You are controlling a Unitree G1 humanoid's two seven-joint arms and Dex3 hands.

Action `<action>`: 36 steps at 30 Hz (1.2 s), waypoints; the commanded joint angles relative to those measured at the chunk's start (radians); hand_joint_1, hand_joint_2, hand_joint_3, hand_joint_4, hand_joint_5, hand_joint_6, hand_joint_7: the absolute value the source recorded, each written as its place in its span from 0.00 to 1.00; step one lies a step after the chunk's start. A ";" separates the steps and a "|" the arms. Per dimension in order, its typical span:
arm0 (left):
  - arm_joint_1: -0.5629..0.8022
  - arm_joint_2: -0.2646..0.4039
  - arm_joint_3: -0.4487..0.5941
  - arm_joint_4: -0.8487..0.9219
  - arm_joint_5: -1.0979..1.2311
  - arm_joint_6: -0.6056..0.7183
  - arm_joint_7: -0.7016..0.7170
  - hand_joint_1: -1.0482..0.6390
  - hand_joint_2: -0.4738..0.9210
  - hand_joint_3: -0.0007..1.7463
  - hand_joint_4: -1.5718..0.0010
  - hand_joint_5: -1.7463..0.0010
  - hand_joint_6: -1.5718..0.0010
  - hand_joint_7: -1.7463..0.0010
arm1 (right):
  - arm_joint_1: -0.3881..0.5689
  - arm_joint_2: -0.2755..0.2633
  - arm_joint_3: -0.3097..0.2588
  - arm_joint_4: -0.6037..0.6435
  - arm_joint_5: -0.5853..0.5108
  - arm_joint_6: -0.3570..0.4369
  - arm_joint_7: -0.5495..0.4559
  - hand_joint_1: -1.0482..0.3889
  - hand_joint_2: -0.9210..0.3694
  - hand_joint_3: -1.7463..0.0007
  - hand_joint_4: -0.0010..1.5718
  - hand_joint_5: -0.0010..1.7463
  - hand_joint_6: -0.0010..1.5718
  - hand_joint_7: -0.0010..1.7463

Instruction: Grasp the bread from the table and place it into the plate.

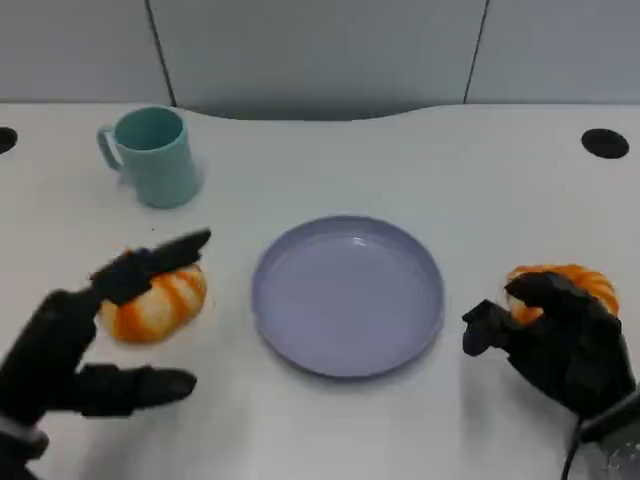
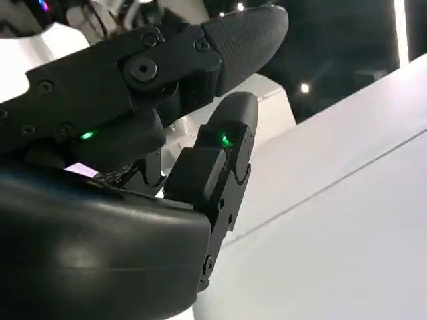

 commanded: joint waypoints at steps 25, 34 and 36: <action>-0.504 0.189 -0.585 0.920 0.633 0.475 0.957 0.38 0.92 0.00 0.63 0.77 0.58 0.97 | -0.004 -0.001 -0.013 -0.016 0.075 -0.059 0.106 0.37 0.00 0.96 0.50 0.56 0.70 0.00; -0.514 0.188 -0.609 0.933 0.597 0.531 0.992 0.49 0.97 0.00 0.33 0.71 0.27 0.94 | -0.045 0.049 -0.070 0.008 0.146 -0.182 0.184 0.41 0.00 0.92 0.50 0.71 0.69 0.01; -0.517 0.186 -0.604 0.931 0.577 0.516 0.994 0.49 0.96 0.00 0.33 0.71 0.27 0.95 | -0.054 0.058 -0.078 0.012 0.157 -0.193 0.182 0.41 0.00 0.93 0.55 0.66 0.70 0.01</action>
